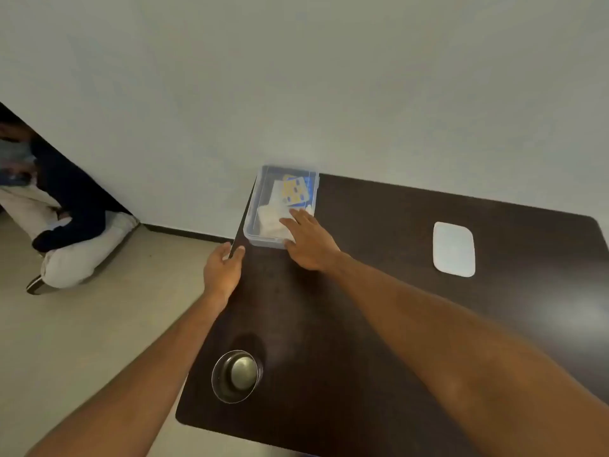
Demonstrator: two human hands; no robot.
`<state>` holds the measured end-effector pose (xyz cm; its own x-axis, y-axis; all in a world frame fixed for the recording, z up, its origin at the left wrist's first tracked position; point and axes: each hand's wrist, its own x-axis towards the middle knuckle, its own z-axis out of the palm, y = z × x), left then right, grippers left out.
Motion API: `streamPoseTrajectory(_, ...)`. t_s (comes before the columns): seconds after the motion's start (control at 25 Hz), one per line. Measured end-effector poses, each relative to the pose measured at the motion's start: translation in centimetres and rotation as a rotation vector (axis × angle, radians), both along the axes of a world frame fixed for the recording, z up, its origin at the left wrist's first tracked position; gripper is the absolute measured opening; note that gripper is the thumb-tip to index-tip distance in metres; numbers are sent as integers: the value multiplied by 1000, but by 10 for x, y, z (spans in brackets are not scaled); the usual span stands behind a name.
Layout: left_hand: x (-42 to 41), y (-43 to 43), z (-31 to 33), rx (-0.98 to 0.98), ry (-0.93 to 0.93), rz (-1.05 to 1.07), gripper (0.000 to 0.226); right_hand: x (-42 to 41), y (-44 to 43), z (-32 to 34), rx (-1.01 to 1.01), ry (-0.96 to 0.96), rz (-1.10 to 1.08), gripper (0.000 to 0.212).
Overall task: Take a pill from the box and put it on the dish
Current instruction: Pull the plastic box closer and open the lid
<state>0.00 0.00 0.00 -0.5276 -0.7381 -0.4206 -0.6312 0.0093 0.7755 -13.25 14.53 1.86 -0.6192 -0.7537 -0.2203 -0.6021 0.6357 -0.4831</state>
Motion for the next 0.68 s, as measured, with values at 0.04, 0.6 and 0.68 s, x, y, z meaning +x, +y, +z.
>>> streamPoseTrajectory(0.04,-6,-5,-8,45,36,24,51,-2,-9,-8,3,18,-11,55)
streamPoseTrajectory(0.6,4,93,3,138,-66,-236,27,92,112,0,200,26,-193,72)
streamPoseTrajectory(0.68,27,132,7,152,-73,-270,30,133,154,10,228,-3,-240,69)
